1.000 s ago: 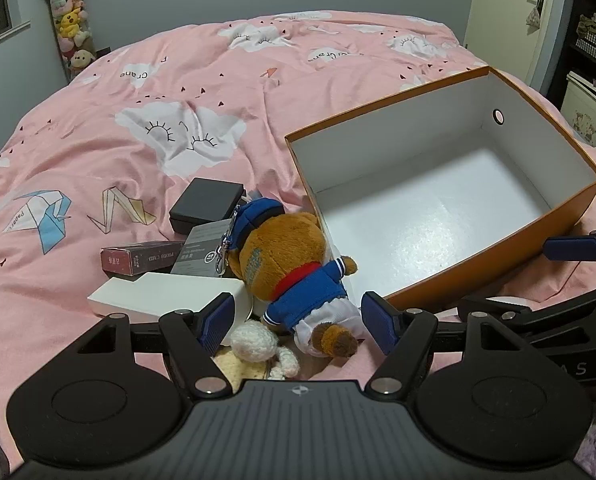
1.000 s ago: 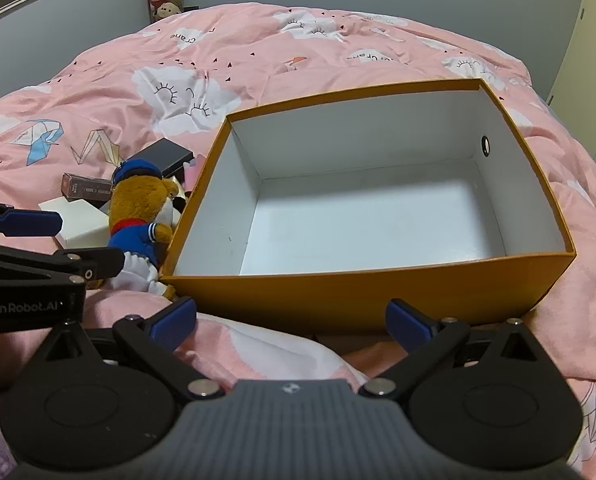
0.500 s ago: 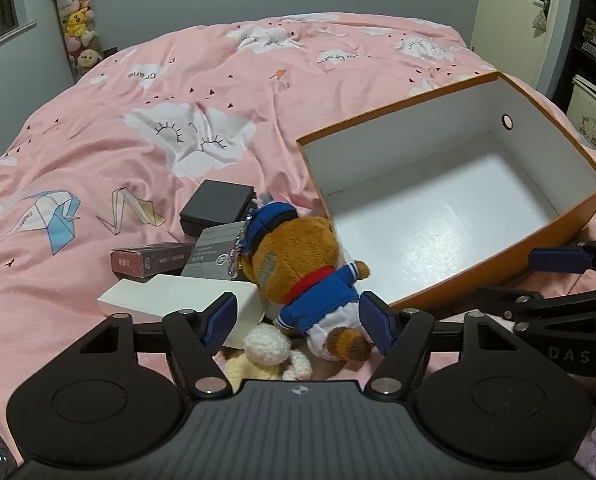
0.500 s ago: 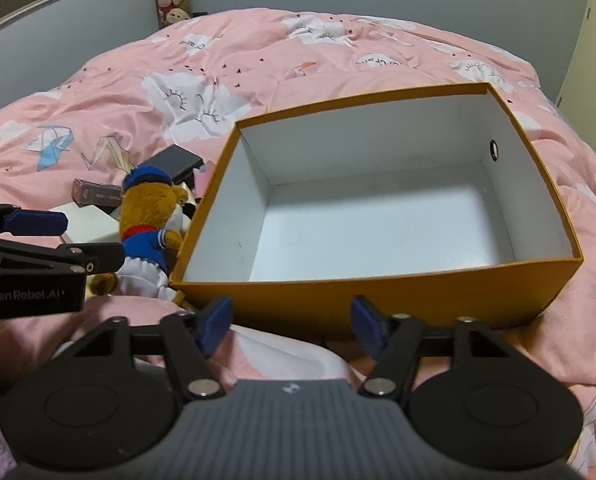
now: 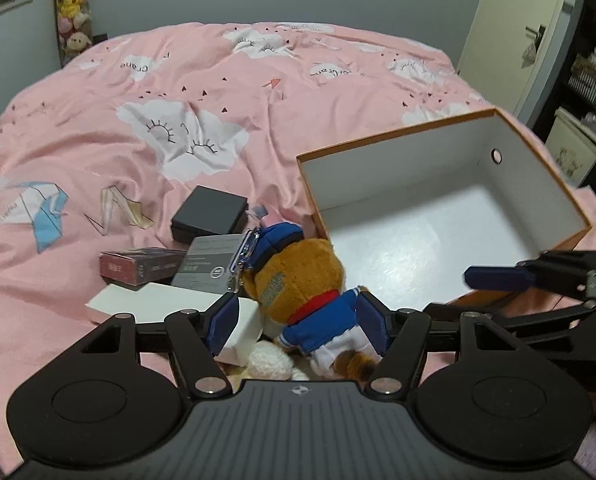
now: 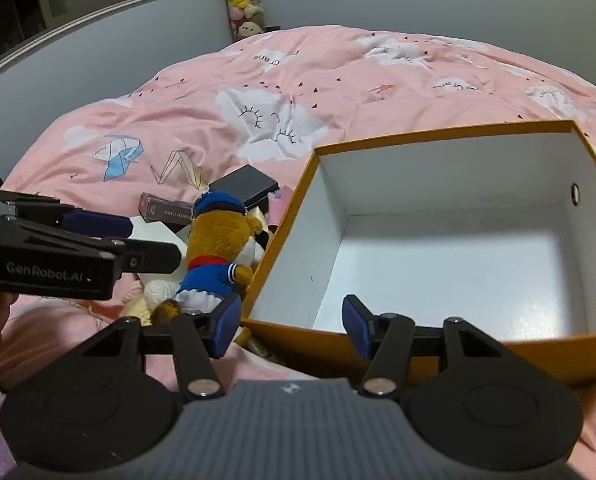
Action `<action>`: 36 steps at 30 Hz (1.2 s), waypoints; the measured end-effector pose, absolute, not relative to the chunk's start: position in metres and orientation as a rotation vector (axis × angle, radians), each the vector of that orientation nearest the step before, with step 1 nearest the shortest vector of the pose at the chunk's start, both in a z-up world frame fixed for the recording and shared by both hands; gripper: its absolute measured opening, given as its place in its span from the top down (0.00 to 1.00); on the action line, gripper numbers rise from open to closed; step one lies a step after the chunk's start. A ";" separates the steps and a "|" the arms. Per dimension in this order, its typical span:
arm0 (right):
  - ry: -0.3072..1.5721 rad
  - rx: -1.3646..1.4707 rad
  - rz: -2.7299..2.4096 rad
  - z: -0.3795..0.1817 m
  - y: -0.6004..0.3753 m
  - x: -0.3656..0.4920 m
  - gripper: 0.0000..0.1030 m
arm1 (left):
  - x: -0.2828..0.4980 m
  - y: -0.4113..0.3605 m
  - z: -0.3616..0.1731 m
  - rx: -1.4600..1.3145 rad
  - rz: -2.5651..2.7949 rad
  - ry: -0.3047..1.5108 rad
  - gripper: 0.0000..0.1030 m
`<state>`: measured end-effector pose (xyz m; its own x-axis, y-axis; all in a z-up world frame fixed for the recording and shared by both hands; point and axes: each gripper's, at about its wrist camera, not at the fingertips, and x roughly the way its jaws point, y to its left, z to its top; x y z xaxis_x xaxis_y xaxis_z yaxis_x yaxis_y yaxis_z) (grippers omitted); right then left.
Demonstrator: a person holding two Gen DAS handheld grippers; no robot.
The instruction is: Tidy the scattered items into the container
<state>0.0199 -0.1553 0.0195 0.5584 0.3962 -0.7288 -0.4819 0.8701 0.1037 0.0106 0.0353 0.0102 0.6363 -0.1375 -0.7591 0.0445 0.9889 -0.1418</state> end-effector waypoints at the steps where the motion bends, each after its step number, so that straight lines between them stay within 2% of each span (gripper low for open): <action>1: 0.833 -0.118 0.521 0.018 -0.154 0.022 0.42 | 0.013 0.035 0.008 -0.123 -0.106 0.879 0.25; 7: 0.849 -0.140 0.564 0.008 -0.146 0.036 0.44 | 0.028 0.033 -0.011 -0.173 -0.121 0.927 0.24; 10: 0.862 -0.158 0.563 0.002 -0.144 0.042 0.52 | 0.036 0.037 -0.021 -0.222 -0.122 0.958 0.24; 21: 0.894 -0.143 0.557 -0.013 -0.146 0.052 0.52 | 0.057 0.030 -0.045 -0.261 -0.114 1.045 0.21; 29: 0.893 -0.147 0.552 -0.012 -0.144 0.050 0.51 | 0.050 0.037 -0.041 -0.272 -0.088 1.027 0.43; 36: 0.852 -0.192 0.575 0.001 -0.135 0.050 0.51 | 0.031 0.053 -0.012 -0.250 -0.054 0.930 0.46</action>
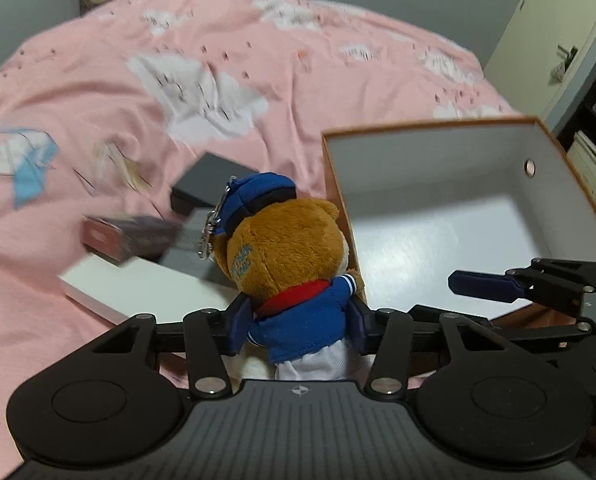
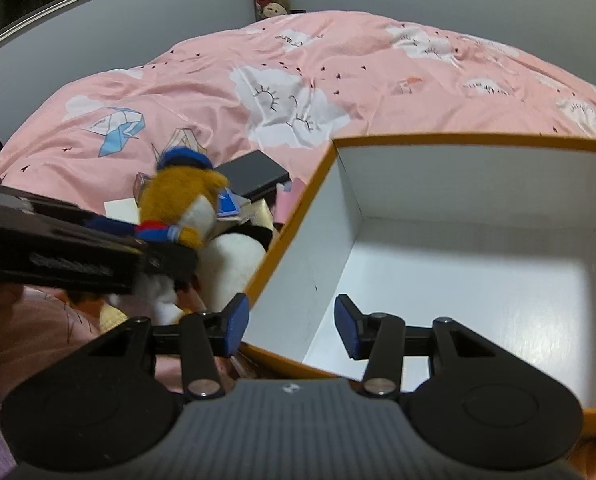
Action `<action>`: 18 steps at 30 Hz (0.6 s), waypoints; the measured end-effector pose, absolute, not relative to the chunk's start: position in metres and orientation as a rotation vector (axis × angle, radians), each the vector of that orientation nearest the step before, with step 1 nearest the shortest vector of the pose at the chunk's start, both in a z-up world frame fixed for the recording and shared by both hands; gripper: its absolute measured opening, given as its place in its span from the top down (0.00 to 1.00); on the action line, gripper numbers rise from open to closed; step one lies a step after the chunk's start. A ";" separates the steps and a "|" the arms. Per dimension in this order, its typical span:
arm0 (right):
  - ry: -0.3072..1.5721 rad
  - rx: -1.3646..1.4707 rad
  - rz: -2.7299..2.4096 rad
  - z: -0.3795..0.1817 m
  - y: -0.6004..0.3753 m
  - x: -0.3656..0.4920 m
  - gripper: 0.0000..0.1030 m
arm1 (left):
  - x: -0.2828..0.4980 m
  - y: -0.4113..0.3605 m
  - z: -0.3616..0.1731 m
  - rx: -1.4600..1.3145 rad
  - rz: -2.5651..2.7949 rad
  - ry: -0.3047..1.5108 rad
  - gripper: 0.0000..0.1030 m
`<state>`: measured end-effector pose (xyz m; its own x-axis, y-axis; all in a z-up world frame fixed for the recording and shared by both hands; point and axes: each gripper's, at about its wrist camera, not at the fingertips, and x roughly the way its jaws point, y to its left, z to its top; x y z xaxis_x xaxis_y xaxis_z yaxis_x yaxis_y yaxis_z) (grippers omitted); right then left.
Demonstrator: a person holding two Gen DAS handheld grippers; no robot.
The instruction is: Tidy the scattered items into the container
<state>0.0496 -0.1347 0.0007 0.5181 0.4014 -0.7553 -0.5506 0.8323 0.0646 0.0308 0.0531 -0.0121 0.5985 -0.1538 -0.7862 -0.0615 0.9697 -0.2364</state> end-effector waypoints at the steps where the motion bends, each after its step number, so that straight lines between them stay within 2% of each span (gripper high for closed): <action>1: 0.851 -0.194 0.579 0.002 -0.133 0.050 0.51 | 0.029 0.057 -0.008 -0.262 -0.053 0.921 0.46; 6: 0.850 -0.198 0.615 0.007 -0.122 0.055 0.51 | 0.024 0.077 0.014 -0.239 0.016 0.851 0.46; 12: 0.884 -0.217 0.699 0.005 -0.100 0.062 0.51 | 0.027 0.092 0.019 -0.242 0.035 0.869 0.46; 18: 0.931 -0.252 0.828 -0.003 -0.074 0.054 0.58 | 0.023 0.099 0.014 -0.245 0.046 0.885 0.46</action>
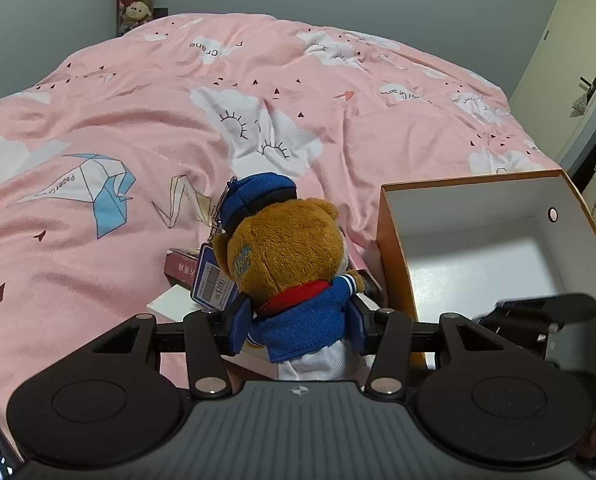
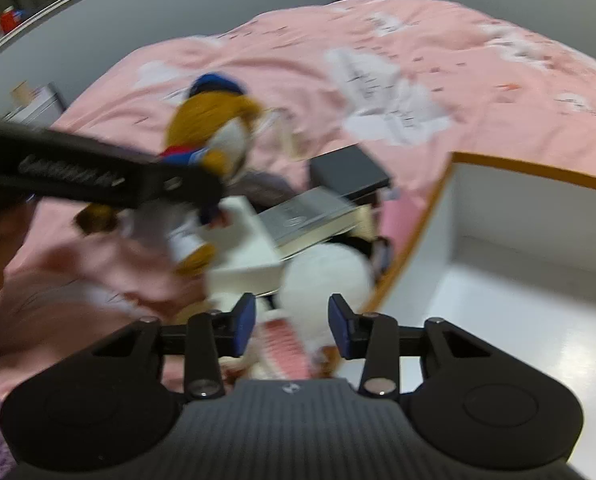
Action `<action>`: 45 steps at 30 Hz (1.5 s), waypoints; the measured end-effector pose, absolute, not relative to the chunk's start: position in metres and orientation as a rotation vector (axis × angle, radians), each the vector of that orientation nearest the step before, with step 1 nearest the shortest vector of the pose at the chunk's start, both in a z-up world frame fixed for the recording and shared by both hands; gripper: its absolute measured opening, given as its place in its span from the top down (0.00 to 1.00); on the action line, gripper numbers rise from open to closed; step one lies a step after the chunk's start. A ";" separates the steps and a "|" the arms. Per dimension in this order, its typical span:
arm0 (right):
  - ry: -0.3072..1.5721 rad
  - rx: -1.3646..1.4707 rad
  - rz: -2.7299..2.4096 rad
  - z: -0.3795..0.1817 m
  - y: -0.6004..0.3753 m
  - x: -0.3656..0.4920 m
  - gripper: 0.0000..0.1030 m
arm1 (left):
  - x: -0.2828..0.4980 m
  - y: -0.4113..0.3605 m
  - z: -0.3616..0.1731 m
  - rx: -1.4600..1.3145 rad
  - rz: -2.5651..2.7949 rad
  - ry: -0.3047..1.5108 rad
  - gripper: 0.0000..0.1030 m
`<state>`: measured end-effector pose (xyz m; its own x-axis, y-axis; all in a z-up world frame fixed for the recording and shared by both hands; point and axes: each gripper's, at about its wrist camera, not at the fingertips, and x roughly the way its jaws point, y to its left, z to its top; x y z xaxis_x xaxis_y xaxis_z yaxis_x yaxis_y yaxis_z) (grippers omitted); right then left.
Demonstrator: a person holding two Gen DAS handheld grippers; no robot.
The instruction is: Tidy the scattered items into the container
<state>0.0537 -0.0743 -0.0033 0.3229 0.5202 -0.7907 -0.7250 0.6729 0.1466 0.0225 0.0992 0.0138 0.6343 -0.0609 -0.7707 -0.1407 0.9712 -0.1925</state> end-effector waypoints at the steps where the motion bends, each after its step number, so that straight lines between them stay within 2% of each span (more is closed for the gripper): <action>1: 0.939 -0.263 0.843 -0.006 -0.071 0.051 0.58 | 0.022 0.100 0.013 -0.243 0.046 0.887 0.46; 5: 0.963 -0.315 0.845 -0.019 -0.062 0.047 0.60 | 0.022 0.100 0.008 -0.247 0.039 0.897 0.46; 7: 0.988 -0.303 0.842 -0.022 -0.062 0.049 0.71 | 0.023 0.100 0.006 -0.248 0.036 0.902 0.46; 8: 0.998 -0.307 0.833 -0.025 -0.062 0.050 0.83 | 0.023 0.100 0.006 -0.249 0.035 0.903 0.45; 10: 1.026 -0.296 0.823 -0.030 -0.063 0.052 0.88 | 0.023 0.100 0.005 -0.251 0.032 0.904 0.45; 11: 1.035 -0.279 0.828 -0.031 -0.065 0.052 0.96 | 0.022 0.100 0.005 -0.251 0.031 0.903 0.45; 12: 1.034 -0.267 0.830 -0.032 -0.066 0.053 0.97 | 0.022 0.100 0.005 -0.249 0.031 0.902 0.45; 19: 0.932 -0.233 0.815 -0.003 -0.078 0.046 0.98 | 0.019 0.095 0.011 -0.234 0.015 0.883 0.45; 25: 0.917 -0.198 0.781 0.007 -0.086 0.045 0.97 | 0.018 0.090 0.013 -0.214 0.013 0.881 0.45; 28: 0.928 -0.221 0.767 0.002 -0.083 0.044 0.84 | 0.019 0.087 0.013 -0.207 0.008 0.885 0.45; 29: 0.932 -0.227 0.773 0.000 -0.081 0.044 0.68 | 0.019 0.086 0.012 -0.206 0.005 0.886 0.45; 30: 0.927 -0.241 0.777 -0.002 -0.078 0.043 0.61 | 0.019 0.086 0.012 -0.204 0.004 0.887 0.45; 36: 0.957 -0.327 0.776 -0.024 -0.063 0.044 0.64 | 0.019 0.087 0.011 -0.206 0.010 0.889 0.45; 37: 0.960 -0.344 0.762 -0.028 -0.061 0.044 0.68 | 0.019 0.087 0.011 -0.205 0.011 0.890 0.45; 38: 0.961 -0.354 0.748 -0.030 -0.061 0.044 0.86 | 0.019 0.087 0.011 -0.205 0.013 0.890 0.45; 39: 0.959 -0.354 0.741 -0.030 -0.062 0.044 0.90 | 0.018 0.087 0.011 -0.204 0.013 0.890 0.45; 45: 0.907 -0.264 0.778 -0.004 -0.080 0.037 0.94 | 0.017 0.085 0.015 -0.189 -0.002 0.876 0.45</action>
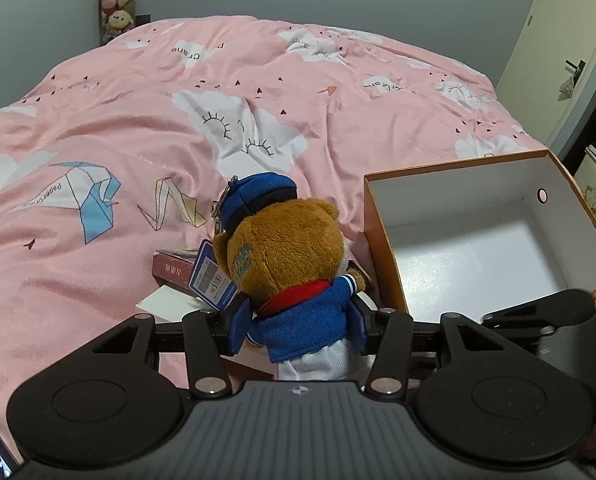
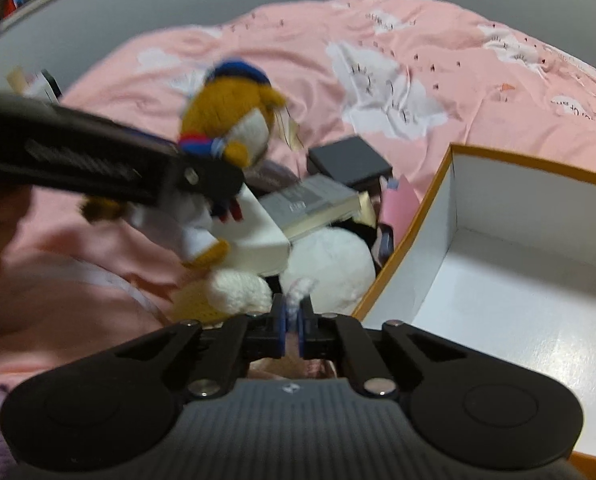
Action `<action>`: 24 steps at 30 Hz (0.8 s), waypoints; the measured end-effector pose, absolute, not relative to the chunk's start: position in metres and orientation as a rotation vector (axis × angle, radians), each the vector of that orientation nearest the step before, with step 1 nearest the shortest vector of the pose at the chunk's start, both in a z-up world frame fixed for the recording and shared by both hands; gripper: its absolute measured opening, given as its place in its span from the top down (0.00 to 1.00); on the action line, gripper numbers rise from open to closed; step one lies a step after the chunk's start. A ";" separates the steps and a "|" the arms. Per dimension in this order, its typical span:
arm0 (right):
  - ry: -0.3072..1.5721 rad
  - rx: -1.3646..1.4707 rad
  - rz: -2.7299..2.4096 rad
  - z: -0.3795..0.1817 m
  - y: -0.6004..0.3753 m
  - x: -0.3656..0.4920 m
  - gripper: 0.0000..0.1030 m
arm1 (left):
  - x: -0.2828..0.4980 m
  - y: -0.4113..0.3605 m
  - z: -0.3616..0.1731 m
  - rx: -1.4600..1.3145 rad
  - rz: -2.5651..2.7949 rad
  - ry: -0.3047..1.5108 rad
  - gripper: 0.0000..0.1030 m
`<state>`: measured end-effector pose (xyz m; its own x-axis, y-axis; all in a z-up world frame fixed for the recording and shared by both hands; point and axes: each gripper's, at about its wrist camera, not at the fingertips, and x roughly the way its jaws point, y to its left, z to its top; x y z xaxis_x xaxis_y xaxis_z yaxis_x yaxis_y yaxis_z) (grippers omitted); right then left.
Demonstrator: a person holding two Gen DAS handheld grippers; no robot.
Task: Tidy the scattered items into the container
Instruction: 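Grasp the white crocheted bunny with the right tool and lift it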
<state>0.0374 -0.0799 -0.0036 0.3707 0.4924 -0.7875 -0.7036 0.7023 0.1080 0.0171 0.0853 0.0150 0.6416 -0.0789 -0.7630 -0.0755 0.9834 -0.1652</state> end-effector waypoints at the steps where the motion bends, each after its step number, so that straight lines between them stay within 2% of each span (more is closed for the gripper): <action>1: 0.894 -0.246 0.784 0.003 -0.083 0.036 0.94 | 0.017 0.085 0.016 -0.187 -0.003 0.872 0.45; 24: 0.527 -0.133 0.690 0.114 -0.125 0.025 0.94 | 0.010 0.079 0.051 -0.176 -0.059 0.740 0.45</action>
